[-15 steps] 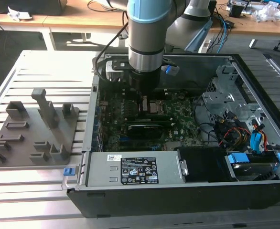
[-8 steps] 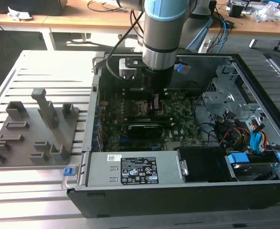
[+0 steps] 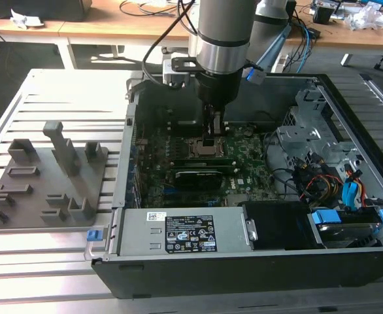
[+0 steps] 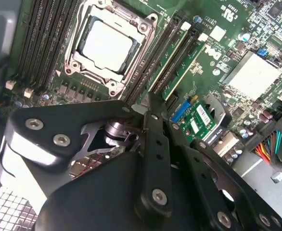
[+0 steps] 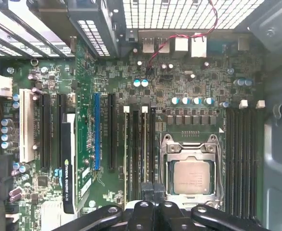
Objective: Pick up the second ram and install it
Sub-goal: 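Press down the second ram until it locks into place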
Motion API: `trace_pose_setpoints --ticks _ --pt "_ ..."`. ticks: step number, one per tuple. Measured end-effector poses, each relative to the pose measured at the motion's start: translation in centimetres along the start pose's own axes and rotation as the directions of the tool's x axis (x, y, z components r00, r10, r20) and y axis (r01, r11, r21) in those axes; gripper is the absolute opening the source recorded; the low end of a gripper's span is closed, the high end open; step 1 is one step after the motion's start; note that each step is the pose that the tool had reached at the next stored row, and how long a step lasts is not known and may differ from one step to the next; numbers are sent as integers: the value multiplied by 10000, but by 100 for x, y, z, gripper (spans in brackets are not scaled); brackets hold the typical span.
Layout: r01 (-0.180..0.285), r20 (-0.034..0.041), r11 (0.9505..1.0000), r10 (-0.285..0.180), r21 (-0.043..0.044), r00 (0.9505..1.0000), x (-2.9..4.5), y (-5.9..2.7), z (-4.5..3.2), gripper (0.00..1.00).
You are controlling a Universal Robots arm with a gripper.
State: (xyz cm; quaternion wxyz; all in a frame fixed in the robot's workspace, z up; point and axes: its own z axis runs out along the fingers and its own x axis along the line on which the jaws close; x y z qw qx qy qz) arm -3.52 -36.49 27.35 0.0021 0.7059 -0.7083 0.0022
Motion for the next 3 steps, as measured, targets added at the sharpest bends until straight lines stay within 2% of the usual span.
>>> trace_pose_setpoints --ticks 3 --pt "0 0 10000 0 0 10000 0 0 0 11"
